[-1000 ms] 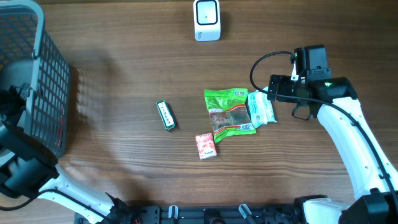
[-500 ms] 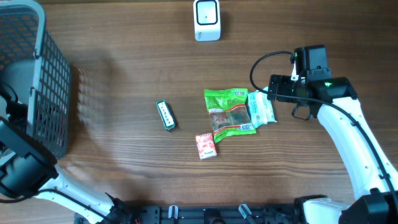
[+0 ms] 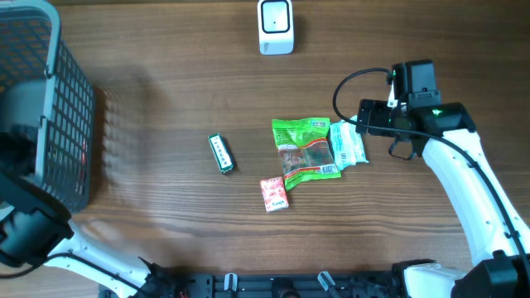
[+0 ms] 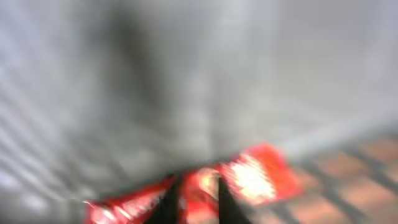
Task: Scan the item barcode
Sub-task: 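Reach the left gripper into the basket and grasp the red stick sachet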
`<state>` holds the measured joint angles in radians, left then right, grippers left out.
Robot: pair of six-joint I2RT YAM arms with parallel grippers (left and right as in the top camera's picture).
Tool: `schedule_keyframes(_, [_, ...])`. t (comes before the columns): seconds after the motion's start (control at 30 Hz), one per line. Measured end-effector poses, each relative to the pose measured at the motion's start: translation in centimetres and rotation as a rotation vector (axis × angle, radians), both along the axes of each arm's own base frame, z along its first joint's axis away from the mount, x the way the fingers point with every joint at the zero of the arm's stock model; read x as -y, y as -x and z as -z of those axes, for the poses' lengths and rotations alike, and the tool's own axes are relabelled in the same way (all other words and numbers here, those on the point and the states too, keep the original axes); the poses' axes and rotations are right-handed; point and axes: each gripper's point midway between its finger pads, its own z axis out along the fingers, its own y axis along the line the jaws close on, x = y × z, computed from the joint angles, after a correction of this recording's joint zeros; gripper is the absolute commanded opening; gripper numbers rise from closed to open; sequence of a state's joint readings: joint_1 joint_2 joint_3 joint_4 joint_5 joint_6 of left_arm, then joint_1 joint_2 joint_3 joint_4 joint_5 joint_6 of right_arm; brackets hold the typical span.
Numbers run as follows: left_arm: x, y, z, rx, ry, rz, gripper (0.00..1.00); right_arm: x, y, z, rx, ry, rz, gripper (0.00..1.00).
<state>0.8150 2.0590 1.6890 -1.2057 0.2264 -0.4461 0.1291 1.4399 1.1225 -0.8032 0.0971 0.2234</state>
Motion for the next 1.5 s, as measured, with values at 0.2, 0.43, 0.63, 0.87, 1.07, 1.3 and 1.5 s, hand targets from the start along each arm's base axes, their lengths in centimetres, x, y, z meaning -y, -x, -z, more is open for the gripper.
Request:
schedule_keyframes(0.2, [1.6, -2.1, -2.4, 0.144, 0.131, -0.019, 0.04, 0.0, 0.0, 0.0, 0.000, 0.000, 0.000, 1.00])
schedule_keyframes(0.43, [4.4, 0.4, 3.8, 0.067, 0.207, -0.026, 0.04, 0.0, 0.0, 0.0, 0.000, 0.000, 0.000, 1.00])
schedule_keyframes(0.63, [3.7, 0.0, 4.7, 0.097, 0.159, -0.024, 0.04, 0.0, 0.0, 0.0, 0.000, 0.000, 0.000, 1.00])
schedule_keyframes(0.87, [0.6, 0.3, 1.2, 0.004, 0.038, -0.033, 0.08, 0.0, 0.0, 0.0, 0.000, 0.000, 0.000, 1.00])
schedule_keyframes(1.07, [0.7, -0.6, -1.4, 0.005, 0.019, -0.010, 0.07, 0.0, 0.0, 0.0, 0.000, 0.000, 0.000, 1.00])
schedule_keyframes(1.3, [4.6, -1.3, 1.5, -0.087, -0.005, 0.117, 0.11, 0.0, 0.0, 0.0, 0.000, 0.000, 0.000, 1.00])
schedule_keyframes(1.5, [4.1, -0.9, 3.8, -0.083, -0.042, 0.107, 0.12, 0.0, 0.0, 0.0, 0.000, 0.000, 0.000, 1.00])
